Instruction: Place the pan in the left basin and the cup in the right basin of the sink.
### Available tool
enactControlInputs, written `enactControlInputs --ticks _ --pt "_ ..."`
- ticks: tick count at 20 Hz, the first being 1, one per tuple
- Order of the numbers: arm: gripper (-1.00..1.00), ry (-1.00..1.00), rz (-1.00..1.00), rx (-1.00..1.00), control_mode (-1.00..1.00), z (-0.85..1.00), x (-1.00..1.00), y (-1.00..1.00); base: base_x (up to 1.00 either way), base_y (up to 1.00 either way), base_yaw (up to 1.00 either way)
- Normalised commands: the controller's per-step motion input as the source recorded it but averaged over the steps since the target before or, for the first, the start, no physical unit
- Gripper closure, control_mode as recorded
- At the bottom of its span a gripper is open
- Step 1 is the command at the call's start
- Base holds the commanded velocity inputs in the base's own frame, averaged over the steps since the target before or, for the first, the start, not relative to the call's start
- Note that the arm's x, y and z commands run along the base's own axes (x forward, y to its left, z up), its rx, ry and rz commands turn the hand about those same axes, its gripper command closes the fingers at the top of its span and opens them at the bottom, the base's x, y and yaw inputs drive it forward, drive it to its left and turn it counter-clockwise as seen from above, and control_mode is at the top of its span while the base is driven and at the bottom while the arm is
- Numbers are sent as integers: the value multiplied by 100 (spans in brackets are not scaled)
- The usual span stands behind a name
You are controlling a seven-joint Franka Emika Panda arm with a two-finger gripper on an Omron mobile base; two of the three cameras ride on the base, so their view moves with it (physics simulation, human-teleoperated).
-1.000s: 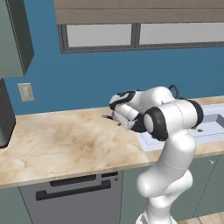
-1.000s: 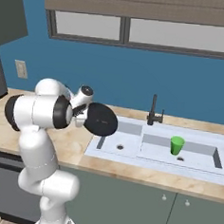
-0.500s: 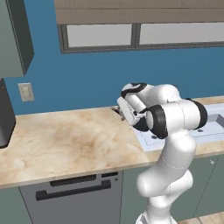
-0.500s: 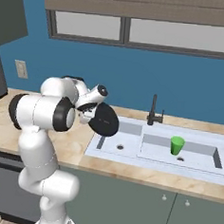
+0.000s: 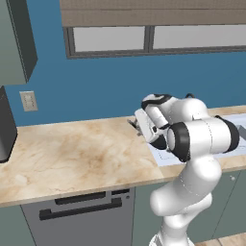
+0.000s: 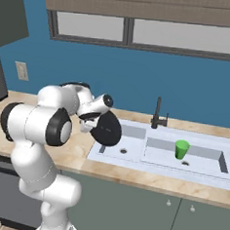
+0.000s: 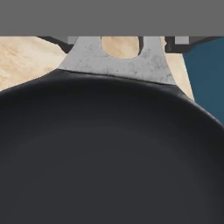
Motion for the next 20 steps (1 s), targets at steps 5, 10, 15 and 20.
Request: enactControlInputs --ticks 5,10,15,20 --pt "100 1 -1 8 -100 0 15 -28 0 0 0" --pt "100 5 0 13 -100 -8 39 -39 0 0 0" --pt "100 9 0 14 -100 -18 48 -45 0 0 0" --pt "100 12 0 6 -100 -30 43 -39 0 0 0"
